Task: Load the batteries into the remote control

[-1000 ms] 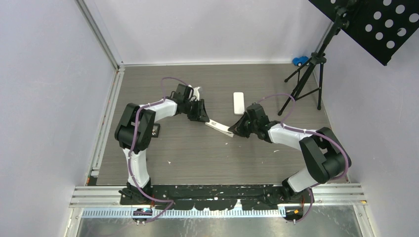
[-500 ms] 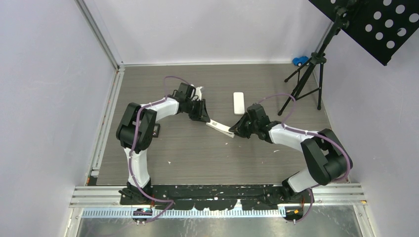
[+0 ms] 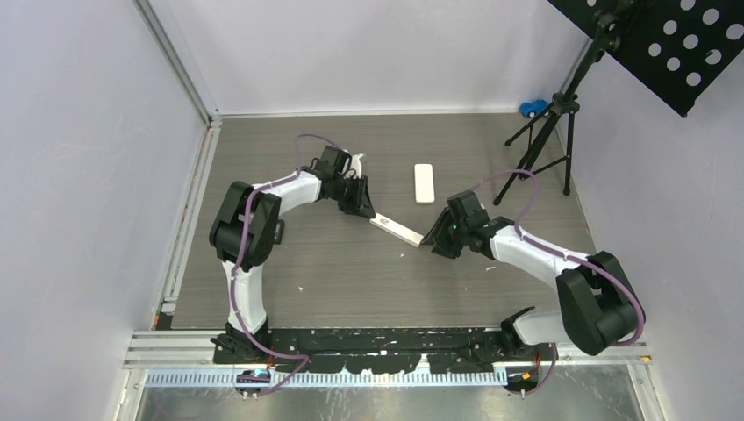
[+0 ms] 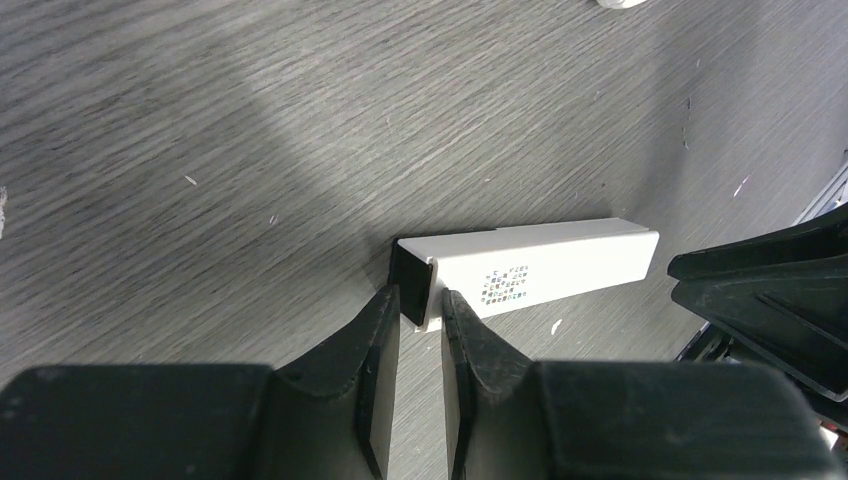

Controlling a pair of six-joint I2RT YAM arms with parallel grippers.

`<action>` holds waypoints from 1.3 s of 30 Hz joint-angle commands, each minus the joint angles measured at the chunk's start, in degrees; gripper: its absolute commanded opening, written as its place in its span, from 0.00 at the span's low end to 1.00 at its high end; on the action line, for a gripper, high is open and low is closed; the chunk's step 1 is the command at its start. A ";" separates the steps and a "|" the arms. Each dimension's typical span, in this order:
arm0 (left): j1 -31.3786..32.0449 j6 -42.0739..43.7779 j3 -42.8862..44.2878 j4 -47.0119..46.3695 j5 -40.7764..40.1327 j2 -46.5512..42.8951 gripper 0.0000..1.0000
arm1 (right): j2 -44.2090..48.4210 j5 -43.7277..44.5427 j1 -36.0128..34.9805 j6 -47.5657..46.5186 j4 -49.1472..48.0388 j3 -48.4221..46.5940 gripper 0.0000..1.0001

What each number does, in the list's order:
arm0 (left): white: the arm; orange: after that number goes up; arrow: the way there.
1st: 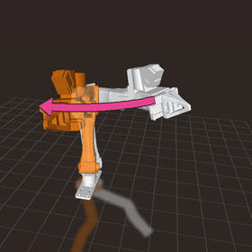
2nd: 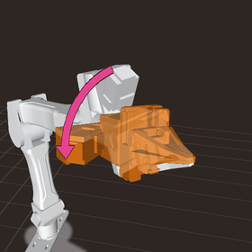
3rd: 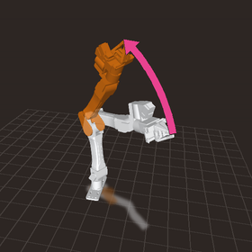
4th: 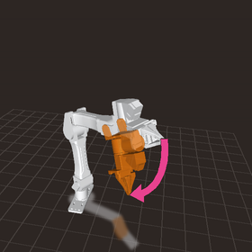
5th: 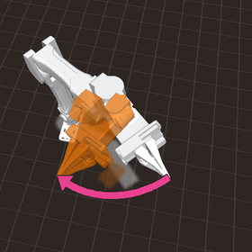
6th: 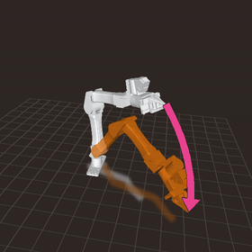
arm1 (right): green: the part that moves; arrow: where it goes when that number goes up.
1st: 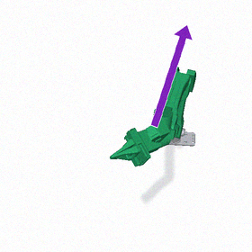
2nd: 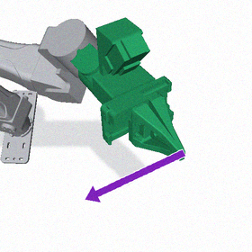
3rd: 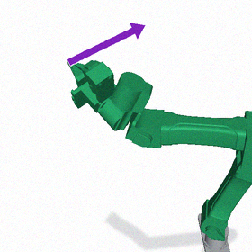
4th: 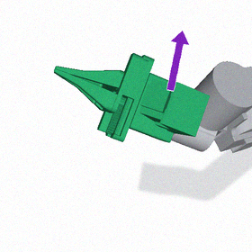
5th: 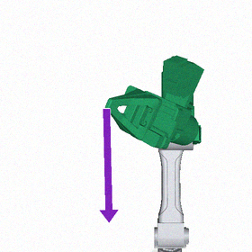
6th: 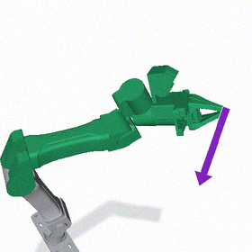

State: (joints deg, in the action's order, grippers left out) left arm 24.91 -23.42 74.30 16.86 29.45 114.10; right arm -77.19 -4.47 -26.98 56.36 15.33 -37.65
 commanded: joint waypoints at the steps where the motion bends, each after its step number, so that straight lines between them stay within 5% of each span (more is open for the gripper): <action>1: -0.66 3.63 -0.92 5.71 -7.65 3.67 0.22 | 2.22 1.97 0.18 -0.96 1.86 0.08 0.48; 7: -0.65 3.71 -0.82 5.63 -6.07 4.23 0.23 | 1.34 2.15 0.18 -1.86 -1.68 0.22 0.58; 13: -0.65 5.18 -0.38 6.33 -4.62 4.55 0.23 | -2.57 2.24 0.15 -1.61 -3.71 -1.13 0.57; 34: -0.65 4.87 -0.78 5.73 -2.02 4.81 0.09 | -6.09 4.16 0.13 -3.09 -2.48 -0.47 0.16; 39: -0.65 4.86 -0.85 5.72 -2.03 4.88 0.05 | -7.21 3.09 0.15 -3.10 -3.78 -1.13 0.12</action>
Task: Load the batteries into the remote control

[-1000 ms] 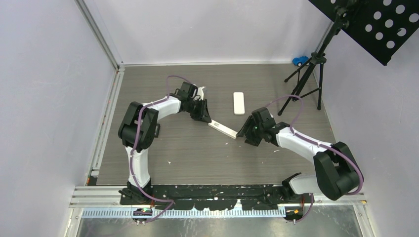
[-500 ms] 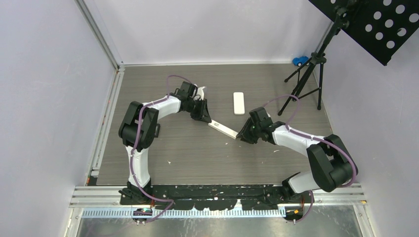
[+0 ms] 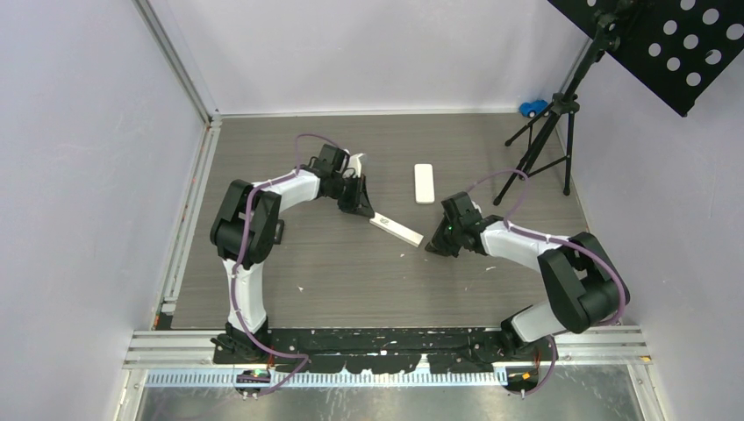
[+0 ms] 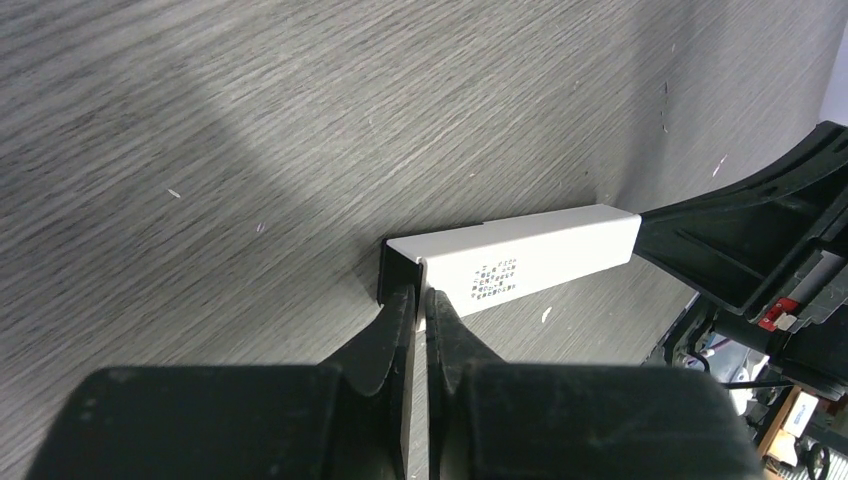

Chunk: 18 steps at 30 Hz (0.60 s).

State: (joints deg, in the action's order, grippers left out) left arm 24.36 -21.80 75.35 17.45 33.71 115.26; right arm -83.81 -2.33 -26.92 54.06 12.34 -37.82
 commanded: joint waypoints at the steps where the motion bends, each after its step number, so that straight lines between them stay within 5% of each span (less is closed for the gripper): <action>1: -0.10 3.20 -1.94 5.13 -6.34 3.74 0.05 | -0.50 0.86 0.11 -0.78 -0.94 -1.02 0.12; 12: -0.10 2.91 -1.81 4.93 -5.98 3.48 0.05 | 10.74 -2.06 0.11 0.84 -0.69 -0.33 0.26; 18: -0.10 2.75 -1.76 4.87 -5.63 3.70 0.06 | 8.15 -2.21 0.11 0.71 0.62 -2.40 0.27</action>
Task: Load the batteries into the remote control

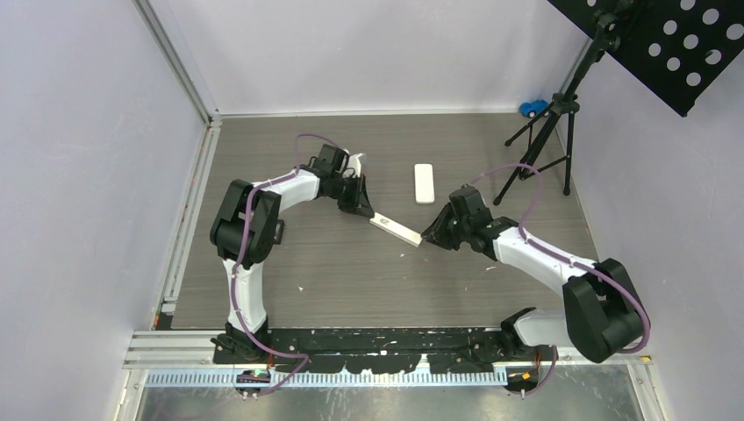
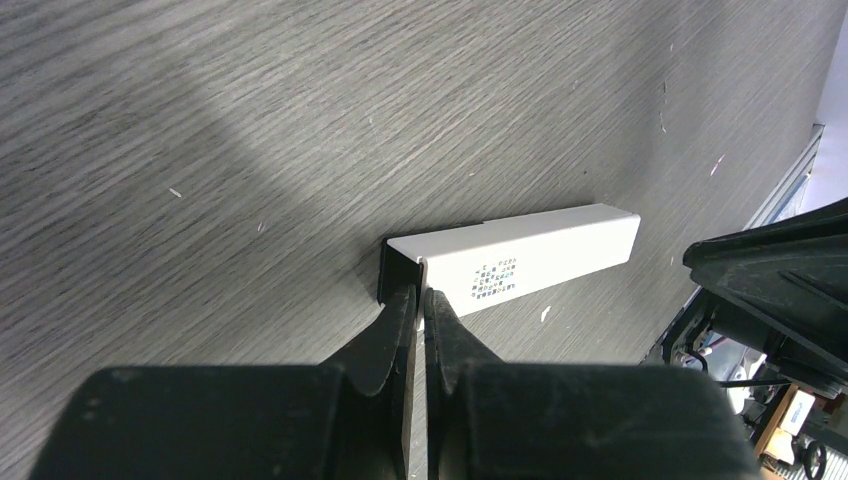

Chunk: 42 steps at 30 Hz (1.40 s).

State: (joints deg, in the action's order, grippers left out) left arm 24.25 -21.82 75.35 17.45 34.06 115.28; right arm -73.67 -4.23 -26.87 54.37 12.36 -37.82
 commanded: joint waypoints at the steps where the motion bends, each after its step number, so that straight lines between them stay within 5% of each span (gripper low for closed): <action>1: 0.01 2.75 -1.74 4.87 -5.97 3.71 0.06 | -2.95 -0.28 0.07 0.39 0.80 -2.86 0.25; 13: 0.01 2.83 -1.77 4.81 -5.62 3.79 0.06 | -9.10 -1.02 0.07 0.66 -2.69 -3.99 0.08; 29: 0.01 2.66 -1.56 4.89 -5.63 3.88 0.05 | -5.31 0.84 0.06 0.97 0.57 -3.94 0.03; 33: 0.01 2.67 -1.70 4.96 -5.76 3.85 0.05 | -3.98 -0.41 0.07 1.44 -1.46 -3.49 0.04; 38: 0.01 2.58 -1.69 4.86 -5.62 3.91 0.06 | -6.26 -0.46 0.06 1.28 -1.47 -3.97 0.18; 42: 0.01 2.58 -1.65 4.91 -5.55 3.89 0.06 | -8.39 0.37 0.07 1.00 -1.68 -4.18 0.16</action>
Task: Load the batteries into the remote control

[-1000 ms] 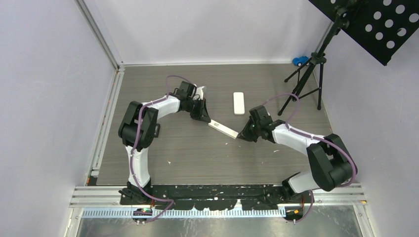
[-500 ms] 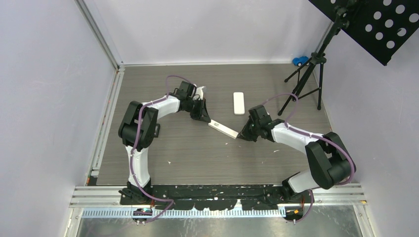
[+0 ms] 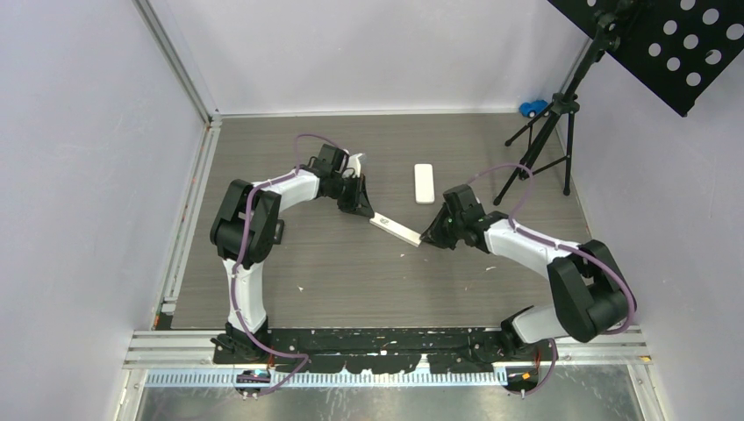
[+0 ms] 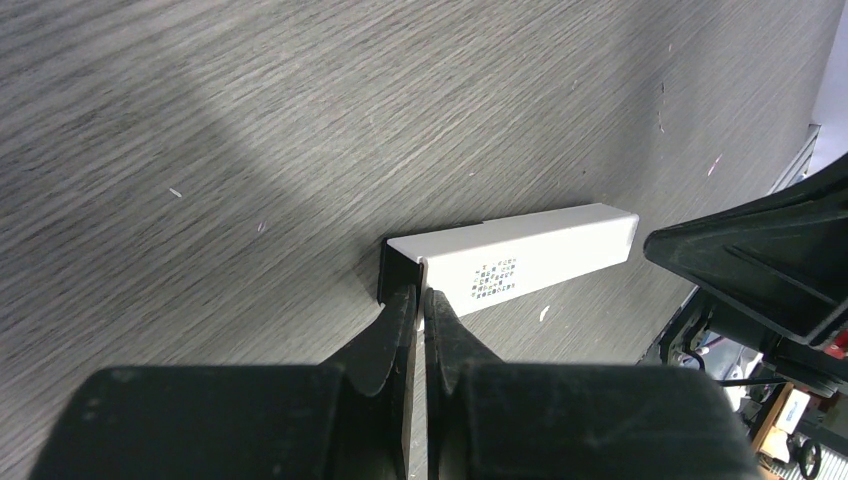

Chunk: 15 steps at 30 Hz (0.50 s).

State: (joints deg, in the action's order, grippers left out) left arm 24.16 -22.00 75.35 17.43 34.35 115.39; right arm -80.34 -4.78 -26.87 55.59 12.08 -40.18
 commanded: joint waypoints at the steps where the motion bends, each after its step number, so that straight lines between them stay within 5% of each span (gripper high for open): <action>1: 0.09 2.75 -1.69 5.04 -5.69 3.80 0.06 | -2.27 0.93 0.07 -0.23 -1.62 -1.85 0.14; 15: 0.01 1.38 -2.34 4.70 -5.47 4.43 0.00 | -7.27 -0.27 0.06 1.57 -5.62 -1.08 0.00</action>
State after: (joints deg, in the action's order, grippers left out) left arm 23.88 -22.09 75.46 17.39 35.05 115.61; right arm -84.66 -5.45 -26.70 55.83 10.24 -40.75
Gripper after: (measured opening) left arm 0.012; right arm 0.019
